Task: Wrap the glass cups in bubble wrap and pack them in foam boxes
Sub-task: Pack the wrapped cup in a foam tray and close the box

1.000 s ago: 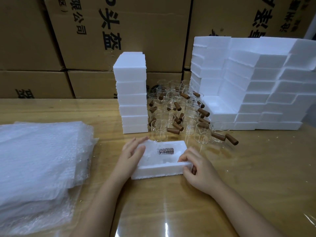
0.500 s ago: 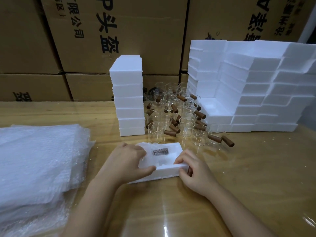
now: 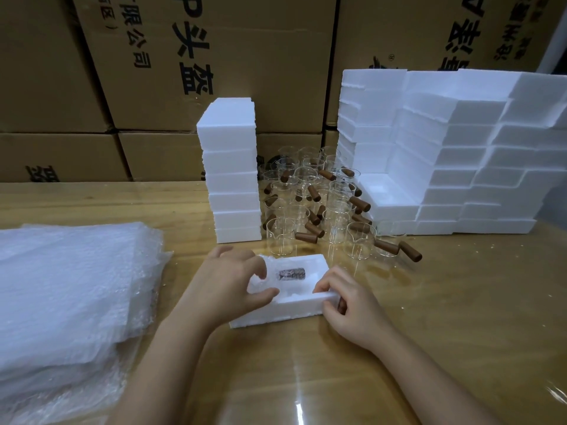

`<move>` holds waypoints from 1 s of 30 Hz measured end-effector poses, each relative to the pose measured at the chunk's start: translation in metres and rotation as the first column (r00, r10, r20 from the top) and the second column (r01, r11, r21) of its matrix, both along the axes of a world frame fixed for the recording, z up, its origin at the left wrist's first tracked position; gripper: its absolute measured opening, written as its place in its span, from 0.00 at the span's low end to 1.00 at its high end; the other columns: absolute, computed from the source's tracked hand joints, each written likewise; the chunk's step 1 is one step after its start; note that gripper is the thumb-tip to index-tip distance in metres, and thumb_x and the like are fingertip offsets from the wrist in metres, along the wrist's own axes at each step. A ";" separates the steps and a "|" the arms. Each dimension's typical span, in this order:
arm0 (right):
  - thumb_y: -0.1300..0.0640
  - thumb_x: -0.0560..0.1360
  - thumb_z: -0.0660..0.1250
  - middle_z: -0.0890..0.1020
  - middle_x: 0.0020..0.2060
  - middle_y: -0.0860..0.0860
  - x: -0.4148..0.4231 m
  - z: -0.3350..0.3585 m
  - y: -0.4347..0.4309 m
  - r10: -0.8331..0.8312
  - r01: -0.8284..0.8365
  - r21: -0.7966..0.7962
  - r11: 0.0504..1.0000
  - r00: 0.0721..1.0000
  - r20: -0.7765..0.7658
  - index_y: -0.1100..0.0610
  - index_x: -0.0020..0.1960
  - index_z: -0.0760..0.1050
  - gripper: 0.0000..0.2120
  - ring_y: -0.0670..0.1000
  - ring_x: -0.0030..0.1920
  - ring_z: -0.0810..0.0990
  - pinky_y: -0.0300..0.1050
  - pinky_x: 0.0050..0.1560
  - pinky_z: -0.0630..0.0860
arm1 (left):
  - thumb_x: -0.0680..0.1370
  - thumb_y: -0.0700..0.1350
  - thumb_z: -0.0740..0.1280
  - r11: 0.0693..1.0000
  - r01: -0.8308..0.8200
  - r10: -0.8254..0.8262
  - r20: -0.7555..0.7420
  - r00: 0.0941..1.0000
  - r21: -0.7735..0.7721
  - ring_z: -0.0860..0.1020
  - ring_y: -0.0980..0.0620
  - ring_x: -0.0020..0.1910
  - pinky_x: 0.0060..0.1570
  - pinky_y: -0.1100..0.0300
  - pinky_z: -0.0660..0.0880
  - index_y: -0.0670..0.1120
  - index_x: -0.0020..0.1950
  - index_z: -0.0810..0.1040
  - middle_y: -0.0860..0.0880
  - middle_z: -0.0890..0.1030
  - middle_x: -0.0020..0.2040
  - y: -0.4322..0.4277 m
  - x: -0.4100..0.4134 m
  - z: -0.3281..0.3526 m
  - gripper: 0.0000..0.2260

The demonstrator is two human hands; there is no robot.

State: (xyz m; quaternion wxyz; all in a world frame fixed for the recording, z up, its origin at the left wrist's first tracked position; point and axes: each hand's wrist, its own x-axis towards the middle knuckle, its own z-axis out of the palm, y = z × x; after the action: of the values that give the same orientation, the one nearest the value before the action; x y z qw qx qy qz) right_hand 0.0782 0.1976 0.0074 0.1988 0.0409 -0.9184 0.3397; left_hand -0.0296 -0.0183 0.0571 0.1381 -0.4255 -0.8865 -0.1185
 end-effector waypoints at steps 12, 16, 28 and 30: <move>0.63 0.69 0.62 0.73 0.44 0.43 -0.001 -0.003 0.002 0.003 -0.003 -0.009 1.000 1.000 0.004 0.53 0.44 0.74 0.07 0.48 0.33 0.71 0.51 0.34 0.72 | 0.80 0.59 0.52 0.957 -0.120 0.111 -0.051 0.993 -0.262 0.75 0.55 0.41 0.71 0.55 0.53 0.51 0.39 0.69 0.54 0.73 0.36 0.015 0.006 -0.008 0.16; 0.61 0.69 0.61 0.73 0.44 0.42 -0.002 -0.006 0.004 0.013 -0.013 -0.025 1.000 1.000 -0.004 0.52 0.44 0.74 0.07 0.47 0.33 0.71 0.48 0.34 0.71 | 0.77 0.61 0.58 0.927 -0.053 -0.036 0.230 0.973 0.371 0.75 0.63 0.44 0.58 0.57 0.68 0.53 0.42 0.78 0.61 0.79 0.42 0.002 -0.003 -0.015 0.15; 0.65 0.76 0.62 0.72 0.50 0.37 -0.020 0.046 0.055 -0.382 0.318 -0.236 0.918 0.868 -0.317 0.45 0.53 0.74 0.15 0.43 0.32 0.71 0.31 0.33 0.70 | 0.82 0.47 0.59 0.551 -0.585 -0.030 0.715 0.699 0.595 0.76 0.59 0.50 0.44 0.63 0.69 0.51 0.52 0.78 0.57 0.80 0.49 -0.003 -0.019 -0.055 0.08; 0.64 0.77 0.60 0.71 0.54 0.41 -0.028 0.082 0.082 -0.470 0.432 -0.184 0.883 0.804 -0.365 0.50 0.57 0.73 0.13 0.42 0.33 0.72 0.33 0.34 0.69 | 0.81 0.44 0.60 0.555 -0.587 -0.021 0.715 0.699 0.590 0.77 0.53 0.49 0.46 0.57 0.71 0.49 0.52 0.79 0.53 0.81 0.48 -0.002 -0.021 -0.057 0.07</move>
State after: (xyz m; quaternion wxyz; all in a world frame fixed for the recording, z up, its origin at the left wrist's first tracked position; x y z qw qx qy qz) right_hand 0.0501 0.2797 0.0892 0.4587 -0.1193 -0.8247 0.3087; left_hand -0.0505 -0.0200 -0.0001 0.0121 -0.0887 -0.7888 -0.6081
